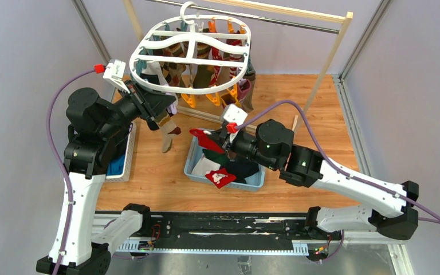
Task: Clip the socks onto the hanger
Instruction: Clamp the sock onto the hanger.
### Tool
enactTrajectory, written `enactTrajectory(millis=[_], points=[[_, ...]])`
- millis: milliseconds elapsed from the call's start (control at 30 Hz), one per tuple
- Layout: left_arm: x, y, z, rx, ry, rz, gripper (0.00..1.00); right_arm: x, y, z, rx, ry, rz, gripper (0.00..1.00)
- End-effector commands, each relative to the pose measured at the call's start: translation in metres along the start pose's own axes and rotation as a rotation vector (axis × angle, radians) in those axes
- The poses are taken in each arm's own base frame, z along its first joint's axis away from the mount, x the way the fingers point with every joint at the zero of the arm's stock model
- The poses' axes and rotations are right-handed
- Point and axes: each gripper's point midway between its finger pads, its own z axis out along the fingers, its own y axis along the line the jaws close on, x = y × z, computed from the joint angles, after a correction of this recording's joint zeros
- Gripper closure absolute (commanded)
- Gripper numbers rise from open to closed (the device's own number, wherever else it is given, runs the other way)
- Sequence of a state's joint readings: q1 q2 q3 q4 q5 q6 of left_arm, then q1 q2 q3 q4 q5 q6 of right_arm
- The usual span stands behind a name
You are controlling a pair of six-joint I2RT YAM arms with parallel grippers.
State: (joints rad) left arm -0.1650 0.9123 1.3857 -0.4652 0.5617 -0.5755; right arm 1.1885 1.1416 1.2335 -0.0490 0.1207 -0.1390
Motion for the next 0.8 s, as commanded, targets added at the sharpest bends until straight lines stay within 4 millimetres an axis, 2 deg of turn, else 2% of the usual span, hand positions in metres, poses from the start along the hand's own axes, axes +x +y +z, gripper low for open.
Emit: enactTrajectory(millis=[0, 100, 300, 467, 767], points=[[0.001, -0.021, -0.01, 0.08, 0.01, 0.009, 0.98, 0.01, 0.033, 0.006, -0.16, 0.031, 0.103, 1.0], [0.003, -0.023, -0.011, 0.095, 0.014, 0.012, 0.98, 0.001, 0.048, 0.009, -0.237, -0.024, 0.128, 1.0], [0.008, -0.022, -0.007, 0.116, 0.029, -0.01, 0.99, -0.022, 0.052, 0.023, -0.262, -0.136, 0.183, 1.0], [0.008, -0.025, -0.006, 0.134, 0.032, -0.022, 0.99, -0.035, 0.045, 0.033, -0.265, -0.2, 0.226, 1.0], [0.01, -0.028, -0.004, 0.164, 0.04, -0.04, 1.0, -0.042, 0.018, 0.049, -0.281, -0.27, 0.335, 1.0]])
